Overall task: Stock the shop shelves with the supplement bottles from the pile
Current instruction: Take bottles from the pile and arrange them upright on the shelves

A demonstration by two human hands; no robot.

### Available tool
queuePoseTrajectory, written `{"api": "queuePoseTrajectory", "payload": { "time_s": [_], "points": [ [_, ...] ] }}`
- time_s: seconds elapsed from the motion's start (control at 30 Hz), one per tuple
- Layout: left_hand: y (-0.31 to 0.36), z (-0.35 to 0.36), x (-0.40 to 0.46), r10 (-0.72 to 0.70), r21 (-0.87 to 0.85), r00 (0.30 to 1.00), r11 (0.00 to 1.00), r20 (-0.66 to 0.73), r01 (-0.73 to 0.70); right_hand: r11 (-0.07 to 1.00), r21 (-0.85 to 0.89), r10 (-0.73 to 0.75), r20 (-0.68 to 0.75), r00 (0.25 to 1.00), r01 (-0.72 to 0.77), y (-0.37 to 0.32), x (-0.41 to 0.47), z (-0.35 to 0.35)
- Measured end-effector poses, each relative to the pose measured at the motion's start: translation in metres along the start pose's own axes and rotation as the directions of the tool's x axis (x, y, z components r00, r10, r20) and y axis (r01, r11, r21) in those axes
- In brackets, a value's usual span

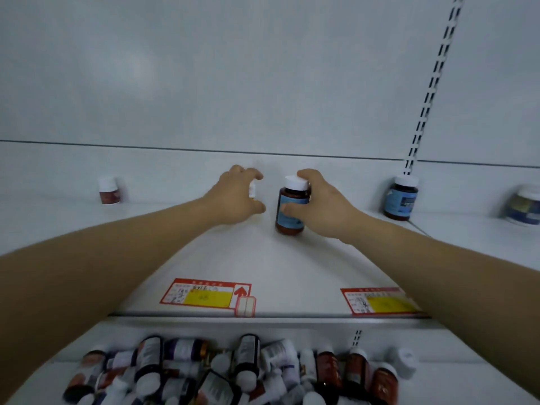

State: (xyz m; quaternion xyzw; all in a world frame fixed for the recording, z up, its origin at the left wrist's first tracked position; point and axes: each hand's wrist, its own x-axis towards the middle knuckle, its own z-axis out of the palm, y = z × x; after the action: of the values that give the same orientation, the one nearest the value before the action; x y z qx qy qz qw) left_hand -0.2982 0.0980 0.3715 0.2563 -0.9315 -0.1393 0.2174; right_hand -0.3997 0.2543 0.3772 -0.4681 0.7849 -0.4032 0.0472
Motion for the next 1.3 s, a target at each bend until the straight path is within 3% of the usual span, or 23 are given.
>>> {"api": "queuePoseTrajectory", "payload": {
  "time_s": [0.1,0.17,0.33,0.5,0.67,0.87,0.97,1.1,1.3],
  "points": [
    [0.039,0.002,-0.023,-0.024,-0.162,0.953,0.984,0.302,0.076,0.996,0.072,0.048,-0.036,0.998,-0.045,0.011,-0.017,-0.019],
    [0.067,0.014,-0.033,0.008,-0.197,0.929,0.978,0.371,0.070,0.993,0.104,0.064,-0.050,0.997,-0.058,0.021,-0.029,-0.033],
    [0.137,0.046,-0.032,0.107,-0.270,0.938,0.963,0.330,-0.015,0.995,0.063,0.085,-0.092,0.992,-0.079,0.060,-0.049,-0.083],
    [0.200,0.078,-0.023,0.051,-0.023,0.909,0.999,0.414,-0.046,0.992,0.068,0.114,-0.103,0.988,-0.108,0.117,-0.062,-0.148],
    [0.241,0.107,-0.019,-0.045,0.058,0.881,0.998,0.471,0.020,0.994,-0.044,0.102,-0.045,0.994,-0.104,0.156,-0.063,-0.190],
    [0.248,0.124,-0.019,-0.143,0.213,0.894,0.976,0.425,0.054,0.994,-0.098,0.058,0.121,0.991,-0.047,0.173,-0.060,-0.199],
    [0.251,0.124,-0.021,-0.155,0.255,0.896,0.966,0.416,0.049,0.986,-0.164,-0.005,0.100,0.995,0.022,0.178,-0.061,-0.199],
    [0.252,0.124,-0.022,-0.158,0.278,0.896,0.960,0.414,0.041,0.991,-0.120,-0.038,0.125,0.991,0.054,0.186,-0.061,-0.194],
    [0.248,0.127,-0.019,-0.164,0.308,0.881,0.951,0.443,0.022,0.979,-0.202,0.012,0.057,0.998,-0.001,0.204,-0.037,-0.200]
  ]
}}
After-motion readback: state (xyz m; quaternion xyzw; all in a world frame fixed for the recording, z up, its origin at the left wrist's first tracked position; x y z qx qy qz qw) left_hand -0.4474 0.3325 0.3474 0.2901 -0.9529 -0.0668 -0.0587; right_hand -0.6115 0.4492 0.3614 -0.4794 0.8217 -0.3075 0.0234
